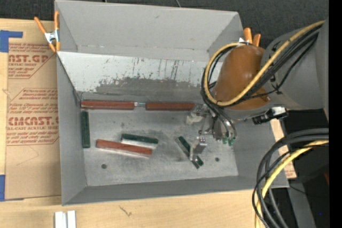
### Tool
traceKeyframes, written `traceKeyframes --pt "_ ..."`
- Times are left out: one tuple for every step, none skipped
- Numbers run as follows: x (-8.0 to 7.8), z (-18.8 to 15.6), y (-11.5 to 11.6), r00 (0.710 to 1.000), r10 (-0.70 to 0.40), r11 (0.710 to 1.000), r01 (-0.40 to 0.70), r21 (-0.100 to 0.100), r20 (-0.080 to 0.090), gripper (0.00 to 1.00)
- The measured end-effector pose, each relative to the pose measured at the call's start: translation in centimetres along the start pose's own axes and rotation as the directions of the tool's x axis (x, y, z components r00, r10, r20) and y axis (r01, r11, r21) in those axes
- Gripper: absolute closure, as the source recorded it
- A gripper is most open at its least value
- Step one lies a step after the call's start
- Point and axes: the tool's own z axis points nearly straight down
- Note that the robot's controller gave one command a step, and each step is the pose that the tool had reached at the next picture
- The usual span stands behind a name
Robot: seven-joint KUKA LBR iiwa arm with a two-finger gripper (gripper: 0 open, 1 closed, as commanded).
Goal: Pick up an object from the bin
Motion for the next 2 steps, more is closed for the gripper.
traceKeyframes --pt "1.54 3.69 -0.39 0.993 0.117 0.993 -0.117 -0.001 0.012 1.00" --pt "1.54 3.69 -0.39 0.993 0.117 0.993 -0.117 -0.001 0.012 1.00"
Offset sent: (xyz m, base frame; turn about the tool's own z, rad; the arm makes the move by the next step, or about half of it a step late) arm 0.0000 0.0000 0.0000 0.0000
